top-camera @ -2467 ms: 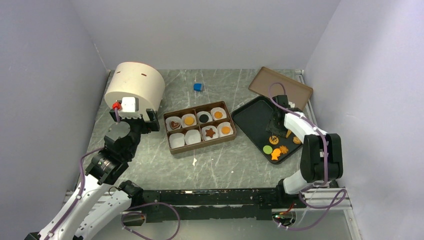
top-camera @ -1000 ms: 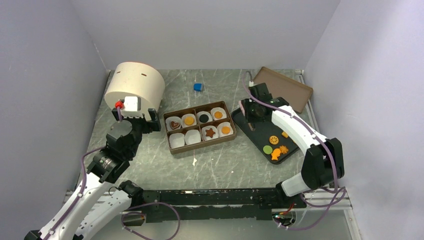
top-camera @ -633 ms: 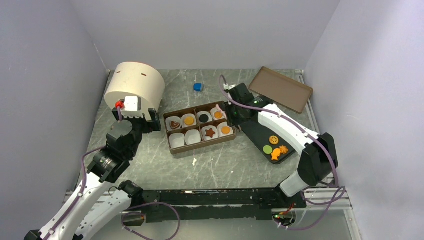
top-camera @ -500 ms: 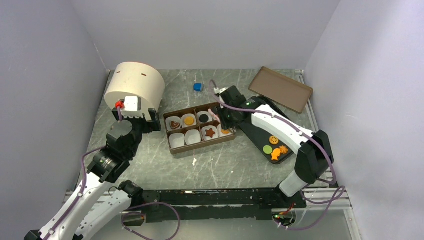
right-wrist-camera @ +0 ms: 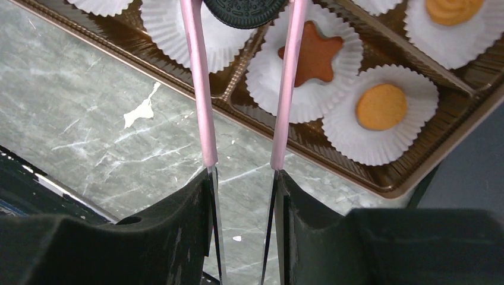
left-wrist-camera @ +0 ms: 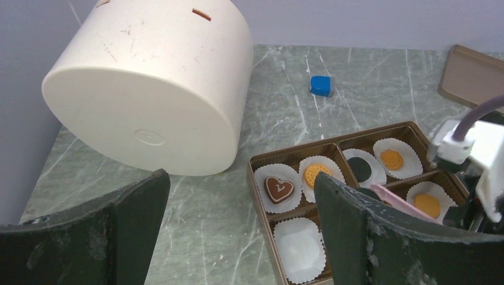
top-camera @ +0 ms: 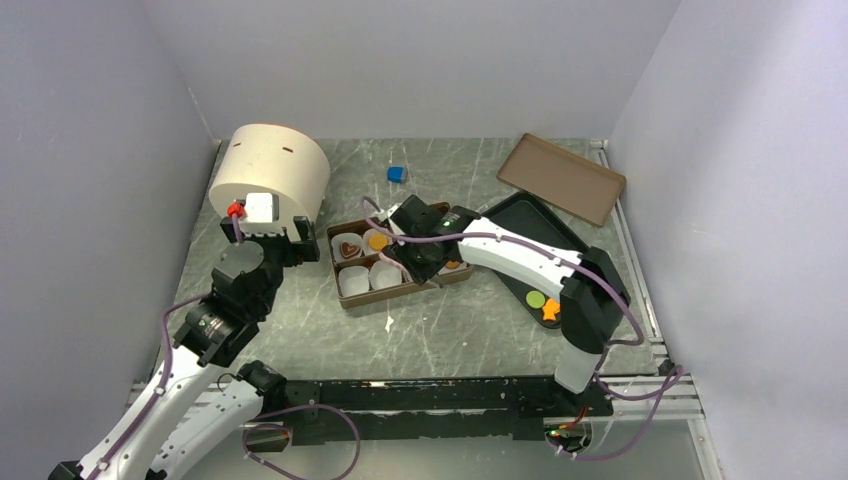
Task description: Pack the cookies
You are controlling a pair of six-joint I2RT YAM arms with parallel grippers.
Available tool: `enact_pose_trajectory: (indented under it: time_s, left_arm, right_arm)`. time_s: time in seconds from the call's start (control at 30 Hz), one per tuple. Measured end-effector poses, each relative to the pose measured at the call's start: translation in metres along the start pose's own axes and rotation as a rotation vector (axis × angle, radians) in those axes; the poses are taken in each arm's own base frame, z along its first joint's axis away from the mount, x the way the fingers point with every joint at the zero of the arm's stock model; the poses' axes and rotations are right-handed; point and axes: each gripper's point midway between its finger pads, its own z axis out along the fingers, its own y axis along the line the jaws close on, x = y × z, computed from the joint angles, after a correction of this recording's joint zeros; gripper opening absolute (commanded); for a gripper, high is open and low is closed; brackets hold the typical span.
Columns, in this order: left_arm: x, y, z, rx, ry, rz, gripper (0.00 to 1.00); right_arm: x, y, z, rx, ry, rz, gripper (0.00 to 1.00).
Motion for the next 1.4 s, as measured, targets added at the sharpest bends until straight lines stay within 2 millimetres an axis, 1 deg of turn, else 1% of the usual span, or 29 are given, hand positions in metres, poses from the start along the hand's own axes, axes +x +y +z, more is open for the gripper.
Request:
enact_pose_trajectory:
  time_s: [0.17, 0.4, 0.73, 0.87, 1.2, 1.3, 1.4]
  left_arm:
    - [-0.001, 0.004, -0.001, -0.022, -0.005, -0.003, 0.96]
    - [-0.001, 0.005, -0.001, -0.024, -0.007, -0.004, 0.96]
    - [-0.002, 0.005, -0.002, -0.022, -0.009, -0.005, 0.96]
    - [-0.002, 0.005, -0.002, -0.022, -0.009, -0.005, 0.96]
    - [-0.002, 0.004, -0.002, -0.020, -0.009, -0.005, 0.96]
    - [-0.002, 0.004, -0.002, -0.020, -0.009, -0.005, 0.96]
    - [-0.002, 0.004, -0.002, -0.020, -0.009, -0.005, 0.96]
  right_arm:
    - [0.003, 0.017, 0.011, -0.014, 0.040, -0.061, 0.33]
    - [0.014, 0.029, 0.019, -0.022, 0.091, -0.115, 0.39]
    - [0.022, 0.025, 0.025, 0.012, 0.134, -0.135, 0.50]
    - [0.022, 0.023, 0.025, 0.021, 0.135, -0.136, 0.51]
    - [0.016, 0.023, 0.019, 0.029, 0.114, -0.128, 0.45]
    - [0.010, 0.022, 0.009, 0.033, 0.080, -0.112, 0.43]
    - [0.001, 0.019, -0.009, 0.045, 0.023, -0.079, 0.42]
